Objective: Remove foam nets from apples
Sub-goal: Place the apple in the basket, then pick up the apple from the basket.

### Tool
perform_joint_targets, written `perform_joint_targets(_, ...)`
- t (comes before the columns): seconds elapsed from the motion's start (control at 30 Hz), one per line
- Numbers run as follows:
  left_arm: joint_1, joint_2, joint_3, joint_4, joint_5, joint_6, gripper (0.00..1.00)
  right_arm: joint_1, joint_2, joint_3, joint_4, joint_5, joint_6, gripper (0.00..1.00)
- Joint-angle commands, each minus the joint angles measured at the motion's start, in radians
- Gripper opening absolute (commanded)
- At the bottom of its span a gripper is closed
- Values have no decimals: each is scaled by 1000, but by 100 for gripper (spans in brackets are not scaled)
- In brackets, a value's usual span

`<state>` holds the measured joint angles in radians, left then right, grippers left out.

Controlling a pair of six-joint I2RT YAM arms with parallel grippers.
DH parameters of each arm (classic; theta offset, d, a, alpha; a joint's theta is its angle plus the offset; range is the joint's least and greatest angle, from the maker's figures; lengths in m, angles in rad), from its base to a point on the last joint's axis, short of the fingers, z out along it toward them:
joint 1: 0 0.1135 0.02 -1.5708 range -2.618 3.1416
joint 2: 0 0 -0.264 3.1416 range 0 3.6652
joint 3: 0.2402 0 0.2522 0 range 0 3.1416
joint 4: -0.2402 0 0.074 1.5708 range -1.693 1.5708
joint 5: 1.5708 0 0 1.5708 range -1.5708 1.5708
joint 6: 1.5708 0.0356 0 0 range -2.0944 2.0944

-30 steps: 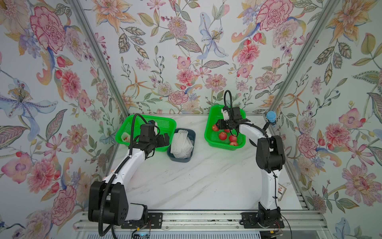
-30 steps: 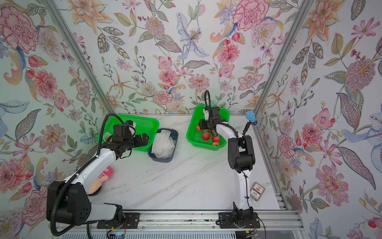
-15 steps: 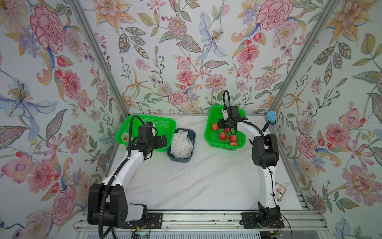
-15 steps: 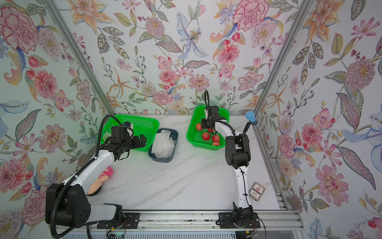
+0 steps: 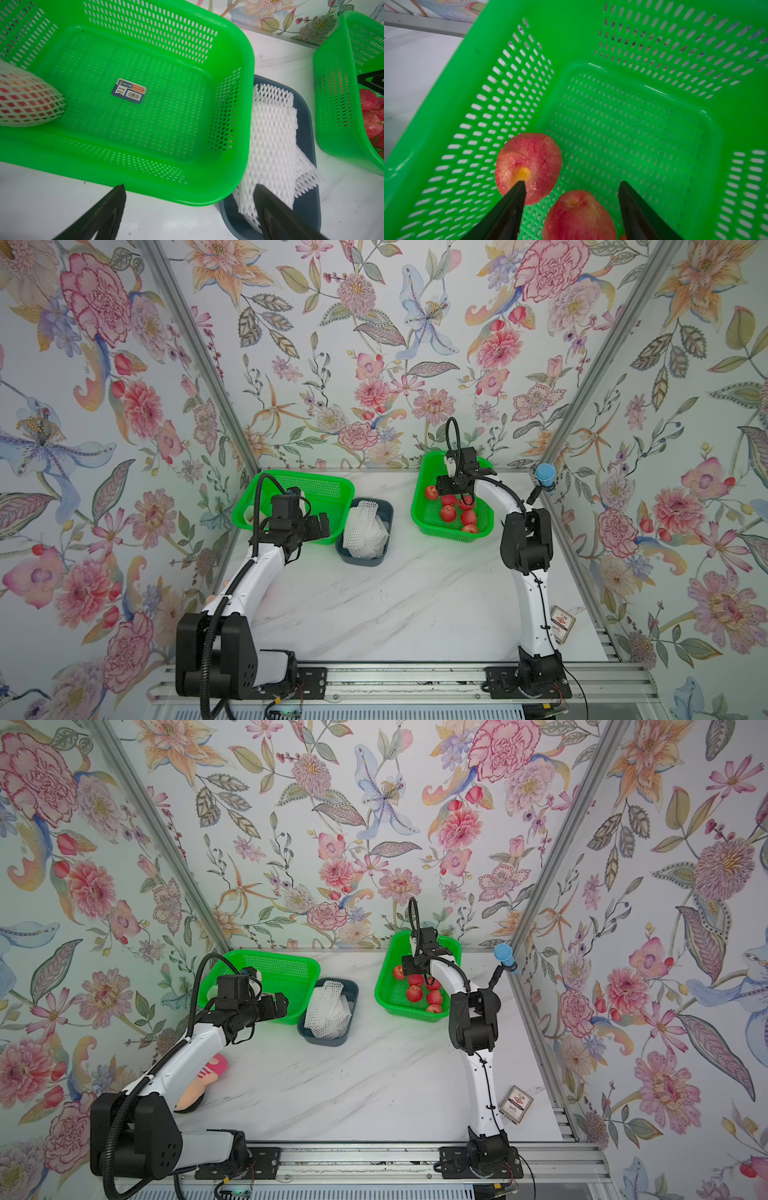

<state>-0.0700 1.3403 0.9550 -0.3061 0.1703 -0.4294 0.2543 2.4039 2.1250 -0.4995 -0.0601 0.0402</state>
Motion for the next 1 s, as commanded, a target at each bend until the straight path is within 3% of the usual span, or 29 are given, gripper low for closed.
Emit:
perform_joint_targets(0.0,16,-10,34,-25,-23,19,99,11,9,32,-42,1,-22,76)
perform_joint_targets(0.17,36,16,64,-18,-22,6,99,32,-49,1,-43,-33,-63,87)
perform_joint_targets(0.33,44,62,117,-13,-37,-4,99,81,-162,-74,-36,17,-136,99)
perform_joint_targets(0.67,140,211,298,-73,-106,-55,99,167,-497,-376,24,-12,-127,99)
perform_joint_targets(0.97,209,476,585,-263,-265,-69,98,253,-745,-662,77,-69,-82,99)
